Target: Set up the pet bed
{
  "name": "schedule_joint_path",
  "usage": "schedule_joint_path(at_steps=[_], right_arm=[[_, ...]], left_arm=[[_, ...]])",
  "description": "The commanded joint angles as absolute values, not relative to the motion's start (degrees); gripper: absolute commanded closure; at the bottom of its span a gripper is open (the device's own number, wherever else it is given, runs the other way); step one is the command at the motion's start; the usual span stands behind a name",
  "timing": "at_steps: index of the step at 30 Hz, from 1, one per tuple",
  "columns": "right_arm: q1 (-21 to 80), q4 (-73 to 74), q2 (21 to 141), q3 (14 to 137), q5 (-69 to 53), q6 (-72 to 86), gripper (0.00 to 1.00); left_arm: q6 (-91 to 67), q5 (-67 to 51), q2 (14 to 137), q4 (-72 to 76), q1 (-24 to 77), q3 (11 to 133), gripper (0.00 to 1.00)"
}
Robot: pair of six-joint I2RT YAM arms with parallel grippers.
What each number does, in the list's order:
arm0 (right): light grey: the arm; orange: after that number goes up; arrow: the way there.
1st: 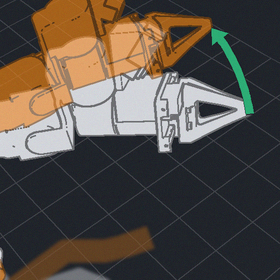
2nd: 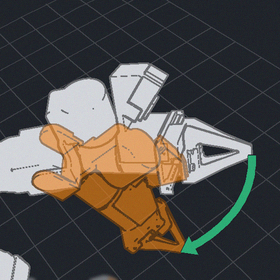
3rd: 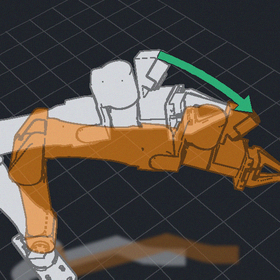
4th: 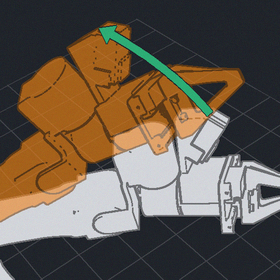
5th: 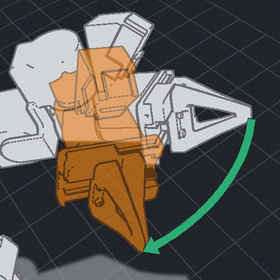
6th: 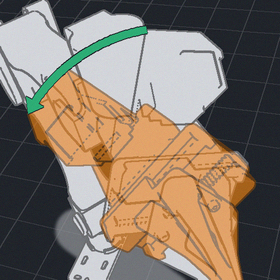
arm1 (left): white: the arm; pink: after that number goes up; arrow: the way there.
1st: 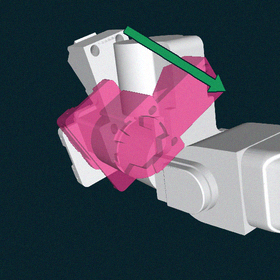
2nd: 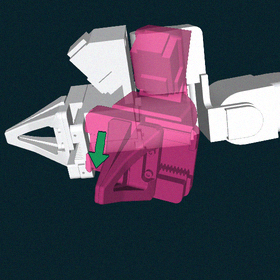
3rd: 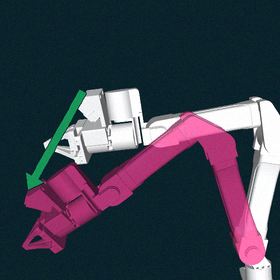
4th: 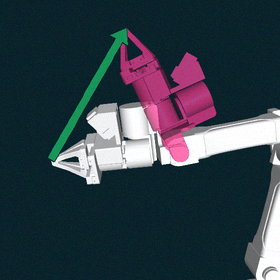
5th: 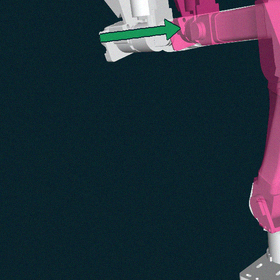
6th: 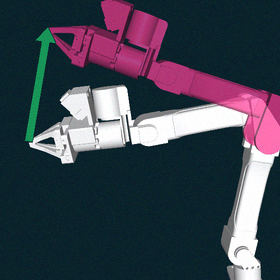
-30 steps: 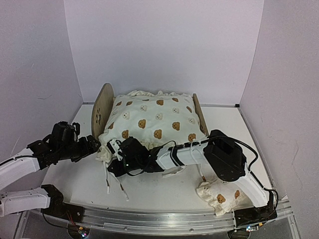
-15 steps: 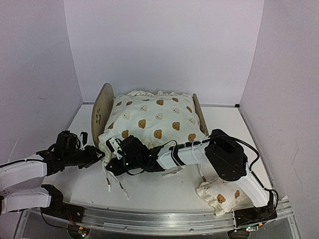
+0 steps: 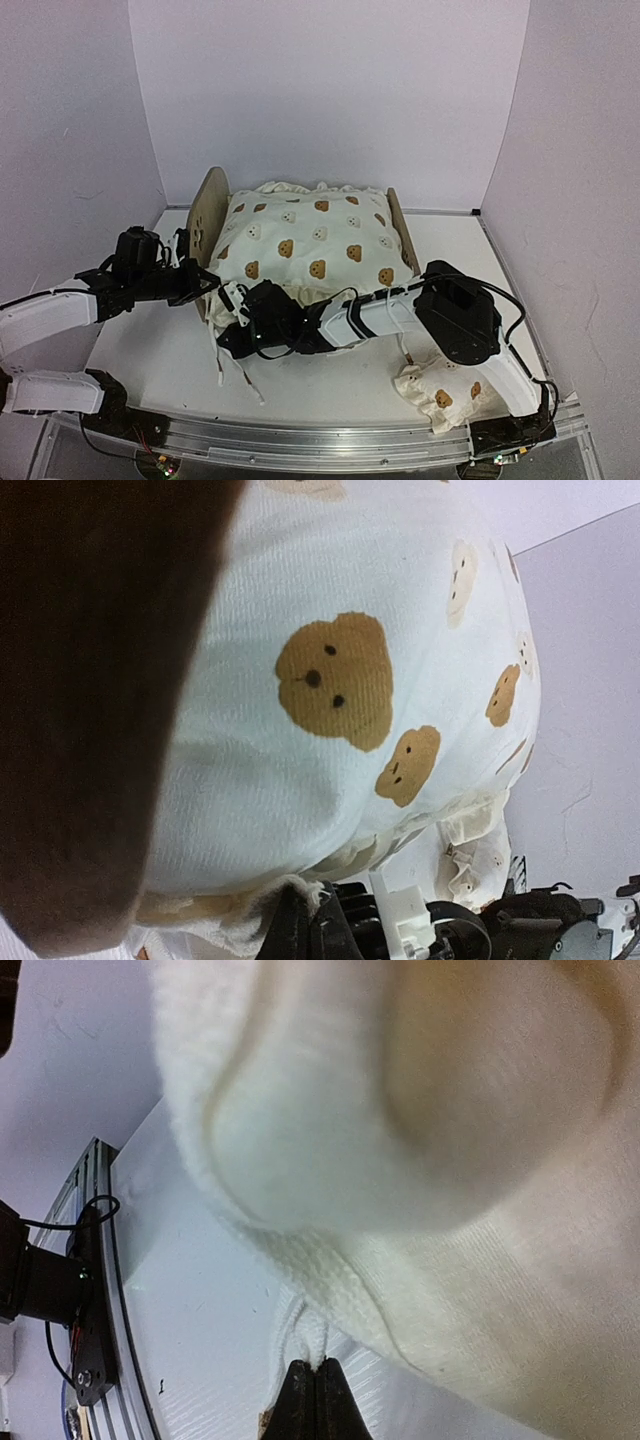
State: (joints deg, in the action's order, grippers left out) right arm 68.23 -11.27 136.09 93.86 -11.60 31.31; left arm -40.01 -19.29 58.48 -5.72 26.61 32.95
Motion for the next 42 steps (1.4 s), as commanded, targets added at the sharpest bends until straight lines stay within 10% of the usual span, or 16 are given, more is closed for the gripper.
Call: schedule_joint_path(at_steps=[1,25,35,42], right_arm=[[68.6,-17.8,129.9,92.2,-6.8,32.8,1.00],[68.1,-11.3,130.6,97.3,0.7,26.8,0.98],[68.0,-10.7,131.9,98.3,-4.9,24.5,0.97],[68.0,-11.2,132.5,98.6,-6.0,25.5,0.97]], left_arm=[[-37.3,-24.0,63.2,-3.3,29.0,36.4,1.00],[-35.4,-17.7,56.4,-7.5,29.8,34.0,1.00],[-45.3,-14.9,40.1,-12.5,29.6,25.4,0.48],[-52.8,-10.6,32.3,-19.3,29.4,21.5,0.53]])
